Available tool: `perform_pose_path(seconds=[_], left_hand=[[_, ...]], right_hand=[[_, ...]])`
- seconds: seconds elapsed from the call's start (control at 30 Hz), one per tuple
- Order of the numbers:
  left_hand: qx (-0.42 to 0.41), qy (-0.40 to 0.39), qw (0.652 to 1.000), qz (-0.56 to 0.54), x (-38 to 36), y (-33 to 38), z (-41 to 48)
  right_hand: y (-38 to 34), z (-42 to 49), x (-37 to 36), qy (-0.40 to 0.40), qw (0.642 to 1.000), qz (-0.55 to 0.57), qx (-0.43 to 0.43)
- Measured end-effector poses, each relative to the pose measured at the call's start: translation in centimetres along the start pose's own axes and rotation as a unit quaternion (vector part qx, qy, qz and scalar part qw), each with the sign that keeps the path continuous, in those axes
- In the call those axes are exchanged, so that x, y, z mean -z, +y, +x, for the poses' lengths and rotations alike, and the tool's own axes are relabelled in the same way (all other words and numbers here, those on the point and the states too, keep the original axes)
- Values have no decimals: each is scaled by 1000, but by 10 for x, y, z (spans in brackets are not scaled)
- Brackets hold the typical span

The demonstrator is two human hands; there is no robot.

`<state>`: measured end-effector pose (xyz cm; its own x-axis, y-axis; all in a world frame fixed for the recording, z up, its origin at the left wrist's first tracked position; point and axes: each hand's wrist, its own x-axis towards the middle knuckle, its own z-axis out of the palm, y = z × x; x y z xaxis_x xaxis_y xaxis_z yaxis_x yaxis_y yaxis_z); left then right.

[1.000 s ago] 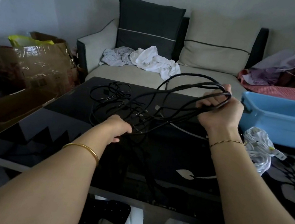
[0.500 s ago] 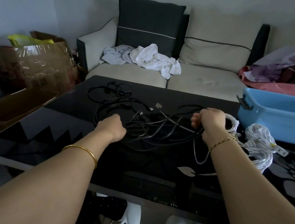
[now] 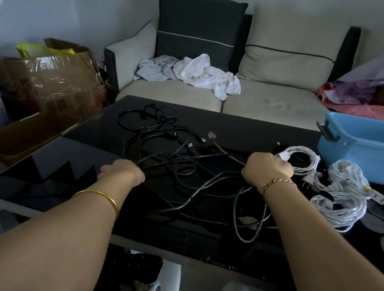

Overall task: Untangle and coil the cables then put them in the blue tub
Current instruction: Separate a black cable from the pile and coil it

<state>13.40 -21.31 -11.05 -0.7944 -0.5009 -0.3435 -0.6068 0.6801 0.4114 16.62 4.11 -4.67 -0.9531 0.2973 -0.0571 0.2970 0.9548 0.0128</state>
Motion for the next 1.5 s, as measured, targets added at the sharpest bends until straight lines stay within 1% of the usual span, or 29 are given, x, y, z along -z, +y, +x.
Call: perform_pose_path(seconds=[0.13, 0.2, 0.23, 0.27, 0.33, 0.4, 0.47, 0.53, 0.57, 0.6, 0.67, 0.7, 0.73, 0.8, 0.87, 0.93, 1.0, 1.07, 1.1, 1.13, 1.17, 1.2, 1.23, 1.27, 1.3, 1.37, 1.4, 1.43, 1.5], left_hand=[[-48, -48, 989, -134, 0, 5, -4], [-55, -73, 965, -244, 1, 13, -10], [-56, -98, 945, -307, 3, 18, -15], [-63, -123, 920, -367, 6, 23, -20], [-112, -152, 874, -447, 12, 32, -28], [-194, -197, 845, -458, 19, 41, -47], [-259, -246, 825, -438, 21, 49, -67], [-279, -279, 799, -453, 23, 56, -77], [-269, -291, 788, -471, 25, 57, -80], [-257, -298, 782, -484, 27, 57, -78], [-236, -305, 787, -481, 30, 53, -71], [-220, -299, 799, -473, 29, 50, -67], [-195, -279, 817, -465, 26, 46, -60], [-142, -199, 868, -432, 16, 42, -47], [-110, -113, 908, -387, 8, 39, -32], [-128, -45, 932, -335, 1, 37, -17], [-199, 10, 948, -250, -5, 35, -9], [-261, 75, 943, -192, -11, 36, -1], [-275, 91, 937, -195, -14, 37, -1], [-278, 82, 929, -230, -15, 39, -1], [-271, 37, 912, -305, -14, 42, -5], [-248, -39, 883, -397, -12, 45, -11], [-214, -128, 844, -475, -11, 48, -18], [-186, -192, 815, -514, -10, 50, -22], [-198, -218, 820, -490, -12, 50, -22], [-266, -205, 882, -332, -18, 48, -16], [-292, -184, 907, -242, -21, 45, -10], [-313, -157, 921, -169, -25, 43, -7], [-336, -84, 933, -100, -28, 39, -1]], right_hand=[[-14, 0, 5, 43, 999, 25, 23], [-25, 3, 6, 36, 989, 119, 76], [-31, 4, 6, -1, 973, 205, 107], [-37, 5, 4, -62, 940, 312, 123], [-47, 2, 1, -189, 851, 480, 103], [-54, 0, -1, -253, 795, 541, 108], [-58, -1, 0, -288, 743, 585, 150], [-57, -4, 5, -304, 706, 611, 187], [-54, -4, 6, -302, 707, 608, 196], [-52, -4, 7, -289, 726, 591, 200], [-47, 0, 4, -212, 789, 550, 173], [-45, 3, 3, -157, 808, 548, 152], [-44, 6, 3, -107, 808, 564, 130], [-40, 11, 6, -38, 772, 627, 103], [-38, 10, 10, -11, 737, 668, 103], [-37, 5, 15, -18, 723, 680, 124], [-36, 4, 17, -49, 716, 682, 139], [-33, 6, 18, -112, 719, 669, 152], [-31, 7, 17, -140, 733, 646, 160], [-29, 8, 16, -155, 762, 606, 168], [-28, 9, 13, -154, 801, 551, 176], [-26, 10, 10, -147, 839, 491, 183], [-27, 11, 8, -146, 863, 446, 188], [-27, 12, 5, -160, 869, 429, 186], [-28, 13, 2, -185, 863, 436, 176], [-28, 15, -1, -221, 835, 482, 146], [-28, 16, -1, -210, 831, 497, 136], [-27, 18, -2, -179, 834, 506, 127], [-23, 24, -2, -94, 831, 541, 91]])
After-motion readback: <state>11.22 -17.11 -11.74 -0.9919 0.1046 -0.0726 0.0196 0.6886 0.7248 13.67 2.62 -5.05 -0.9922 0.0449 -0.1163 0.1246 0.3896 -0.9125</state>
